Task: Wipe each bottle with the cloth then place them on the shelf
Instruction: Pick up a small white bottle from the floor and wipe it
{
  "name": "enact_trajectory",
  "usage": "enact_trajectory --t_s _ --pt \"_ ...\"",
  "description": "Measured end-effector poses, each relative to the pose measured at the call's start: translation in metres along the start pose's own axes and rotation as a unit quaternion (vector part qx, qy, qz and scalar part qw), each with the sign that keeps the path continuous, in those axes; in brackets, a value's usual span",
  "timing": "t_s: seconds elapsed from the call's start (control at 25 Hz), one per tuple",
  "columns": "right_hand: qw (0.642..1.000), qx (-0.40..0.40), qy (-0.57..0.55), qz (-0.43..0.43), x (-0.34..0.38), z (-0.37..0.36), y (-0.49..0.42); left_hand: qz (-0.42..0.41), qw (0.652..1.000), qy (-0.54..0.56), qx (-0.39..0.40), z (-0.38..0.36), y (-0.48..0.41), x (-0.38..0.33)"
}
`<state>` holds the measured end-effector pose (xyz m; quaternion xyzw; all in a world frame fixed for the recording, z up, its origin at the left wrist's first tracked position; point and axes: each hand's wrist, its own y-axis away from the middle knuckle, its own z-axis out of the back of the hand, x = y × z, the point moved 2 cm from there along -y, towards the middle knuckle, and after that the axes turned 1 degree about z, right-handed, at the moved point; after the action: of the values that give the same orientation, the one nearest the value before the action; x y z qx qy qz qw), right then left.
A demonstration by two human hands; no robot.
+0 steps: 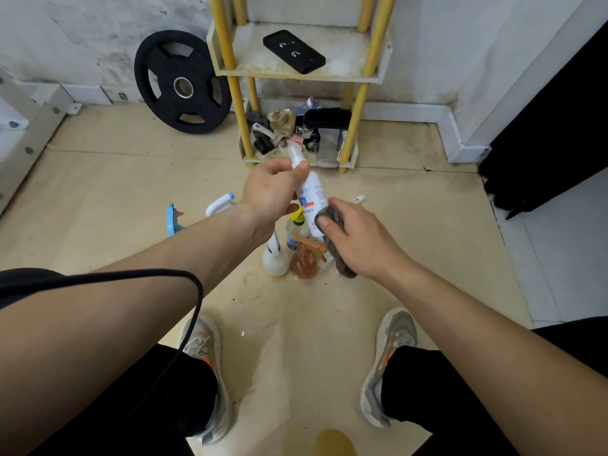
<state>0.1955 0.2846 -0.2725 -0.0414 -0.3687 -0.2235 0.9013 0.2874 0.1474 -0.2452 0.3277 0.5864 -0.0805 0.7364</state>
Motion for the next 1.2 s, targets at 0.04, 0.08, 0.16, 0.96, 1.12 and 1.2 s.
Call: enact_trajectory --t_s 0.04,0.08,0.16,0.96,1.12,1.2 --pt "1.0 0.011 0.021 -0.02 -0.006 -0.003 0.005 -0.009 1.0 -0.017 0.003 -0.002 0.0 0.003" --pt "0.998 0.024 0.036 -0.038 -0.015 -0.005 0.01 -0.025 0.999 -0.044 0.01 -0.004 -0.001 0.007" --pt "0.995 0.047 0.063 -0.07 -0.036 -0.006 0.021 -0.07 0.987 -0.137 0.039 -0.006 -0.004 0.017" --pt "0.925 0.159 -0.053 -0.34 -0.207 -0.121 0.035 -0.125 0.894 -0.421 0.091 -0.09 -0.05 0.257" --pt "0.917 0.165 -0.068 -0.357 -0.219 -0.134 0.034 -0.112 0.896 -0.423 0.082 -0.098 -0.058 0.273" --pt "0.915 0.167 -0.079 -0.359 -0.22 -0.138 0.033 -0.102 0.897 -0.422 0.085 -0.098 -0.062 0.28"
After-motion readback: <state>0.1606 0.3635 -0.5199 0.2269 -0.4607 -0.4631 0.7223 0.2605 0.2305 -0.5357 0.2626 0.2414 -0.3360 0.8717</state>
